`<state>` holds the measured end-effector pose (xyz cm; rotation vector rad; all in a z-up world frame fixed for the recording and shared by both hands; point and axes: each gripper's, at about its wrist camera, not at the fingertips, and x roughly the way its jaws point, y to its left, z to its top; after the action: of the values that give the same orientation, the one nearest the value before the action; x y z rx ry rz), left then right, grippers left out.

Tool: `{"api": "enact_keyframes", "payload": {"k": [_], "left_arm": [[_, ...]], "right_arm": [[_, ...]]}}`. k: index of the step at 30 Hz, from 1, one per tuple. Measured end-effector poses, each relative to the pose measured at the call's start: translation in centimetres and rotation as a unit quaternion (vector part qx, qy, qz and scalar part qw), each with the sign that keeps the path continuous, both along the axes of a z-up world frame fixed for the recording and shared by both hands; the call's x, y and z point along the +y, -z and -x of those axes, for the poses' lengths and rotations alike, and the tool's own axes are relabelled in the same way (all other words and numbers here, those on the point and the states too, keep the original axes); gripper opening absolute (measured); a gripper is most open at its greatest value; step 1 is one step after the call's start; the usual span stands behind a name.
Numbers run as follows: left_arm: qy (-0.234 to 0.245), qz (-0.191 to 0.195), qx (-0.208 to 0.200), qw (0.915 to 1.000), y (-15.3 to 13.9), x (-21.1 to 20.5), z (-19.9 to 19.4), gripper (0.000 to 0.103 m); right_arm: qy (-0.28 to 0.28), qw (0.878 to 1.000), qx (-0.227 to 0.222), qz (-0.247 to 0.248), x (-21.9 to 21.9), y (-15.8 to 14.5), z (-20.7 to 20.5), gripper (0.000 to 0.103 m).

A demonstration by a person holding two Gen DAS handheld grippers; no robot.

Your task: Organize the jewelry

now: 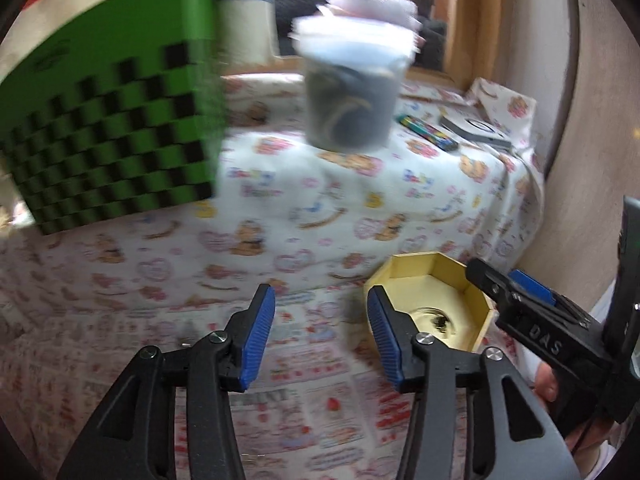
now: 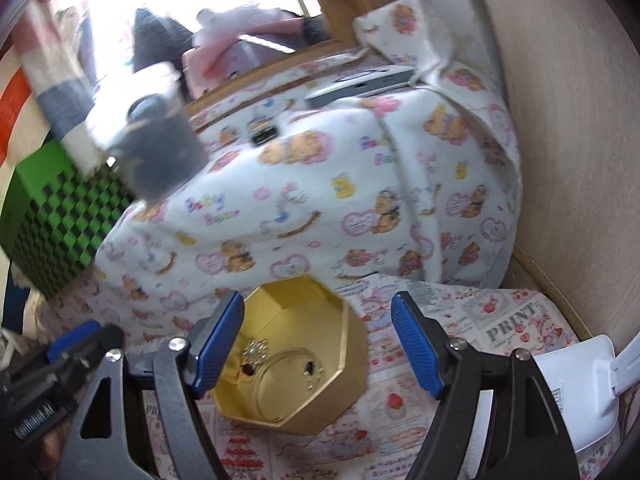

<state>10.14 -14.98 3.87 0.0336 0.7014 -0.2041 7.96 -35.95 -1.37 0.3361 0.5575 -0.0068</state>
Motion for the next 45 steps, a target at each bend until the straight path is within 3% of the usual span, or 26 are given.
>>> {"api": "enact_keyframes", "payload": {"k": [4,12,19,28,32,35,41,45], "left_arm": [[-0.018,-0.001,-0.014,0.9997,-0.2,1.8,0.4,0.05],[-0.042,0.017,-0.02,0.9988,0.1,5.9,2.6,0.067],[-0.059,-0.009,-0.038,0.9975,1.4,8.0,4.6,0.069],[-0.059,0.037,0.002,0.9976,4.3,10.8,3.0,0.069],[-0.065,0.078,0.055,0.9933,6.2,12.4,1.4,0.049],[-0.068,0.114,0.08,0.9879,6.9,13.6,0.6,0.044],[-0.091,0.115,0.087,0.9854,7.6,15.0,-0.2,0.029],[-0.072,0.115,0.096,0.9861,7.9,14.4,-0.2,0.028]], "right_arm": [[-0.008,1.0,-0.01,0.018,1.1,-0.1,0.3,0.075],[-0.019,0.998,-0.025,0.053,2.9,-0.2,1.1,0.081],[-0.022,0.995,-0.037,0.091,4.3,-0.1,1.6,0.09],[-0.028,0.992,-0.038,0.114,5.3,0.2,1.7,0.092],[-0.032,0.991,-0.039,0.124,5.7,0.3,1.9,0.092],[-0.035,0.991,-0.039,0.127,5.9,0.3,2.0,0.092],[-0.038,0.989,-0.035,0.136,6.3,0.5,1.9,0.092],[-0.038,0.989,-0.034,0.136,6.3,0.5,1.9,0.092]]}}
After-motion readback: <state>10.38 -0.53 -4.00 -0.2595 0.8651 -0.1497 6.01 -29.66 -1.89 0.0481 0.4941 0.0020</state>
